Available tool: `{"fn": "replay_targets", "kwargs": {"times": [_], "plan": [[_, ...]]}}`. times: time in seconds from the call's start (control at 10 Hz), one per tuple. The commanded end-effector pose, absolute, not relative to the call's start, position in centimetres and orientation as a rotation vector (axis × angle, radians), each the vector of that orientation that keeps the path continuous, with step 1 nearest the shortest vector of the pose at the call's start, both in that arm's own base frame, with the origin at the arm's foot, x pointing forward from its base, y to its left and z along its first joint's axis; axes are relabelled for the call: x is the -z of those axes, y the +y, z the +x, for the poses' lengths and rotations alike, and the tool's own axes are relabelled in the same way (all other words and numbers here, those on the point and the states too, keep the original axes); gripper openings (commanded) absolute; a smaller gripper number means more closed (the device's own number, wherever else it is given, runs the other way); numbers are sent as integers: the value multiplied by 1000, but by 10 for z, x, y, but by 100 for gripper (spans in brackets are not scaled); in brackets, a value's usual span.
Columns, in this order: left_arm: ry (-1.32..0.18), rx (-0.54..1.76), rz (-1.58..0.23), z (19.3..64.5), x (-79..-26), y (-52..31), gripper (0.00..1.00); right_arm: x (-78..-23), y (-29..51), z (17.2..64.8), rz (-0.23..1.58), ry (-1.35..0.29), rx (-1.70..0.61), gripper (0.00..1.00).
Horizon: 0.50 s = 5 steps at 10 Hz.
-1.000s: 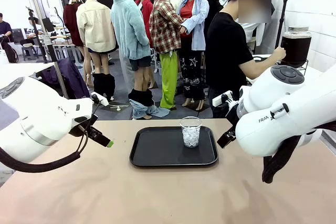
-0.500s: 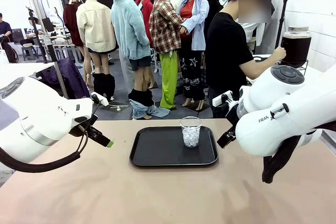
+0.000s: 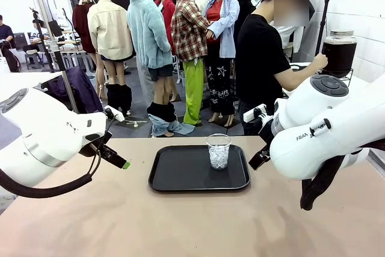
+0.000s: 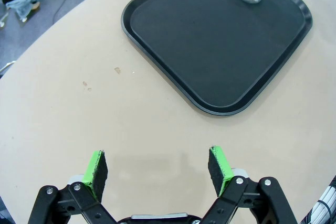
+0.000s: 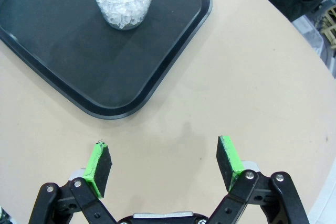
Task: Pour the drink into the iced cup.
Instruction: Pick up the iced cup indicated by the human and present it to them.
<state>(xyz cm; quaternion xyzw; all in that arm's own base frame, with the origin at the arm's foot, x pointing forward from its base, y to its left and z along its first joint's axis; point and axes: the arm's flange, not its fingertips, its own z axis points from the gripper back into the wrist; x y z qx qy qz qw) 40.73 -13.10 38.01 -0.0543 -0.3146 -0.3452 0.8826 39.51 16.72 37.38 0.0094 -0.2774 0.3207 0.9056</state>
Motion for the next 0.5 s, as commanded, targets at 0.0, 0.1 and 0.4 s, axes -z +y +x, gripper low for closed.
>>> {"fn": "replay_targets", "kwargs": {"times": [0.0, 0.1, 0.4], "plan": [[-663, 723, -101, 407, -380, -131, 100, -374, 167, 395, 20, -572, -663, 100], [-663, 723, -101, 407, -380, -131, 100, -374, 167, 395, 20, -572, -663, 100], [-663, 723, -101, 407, -380, -131, 100, -374, 167, 395, 20, -572, -663, 100]]}}
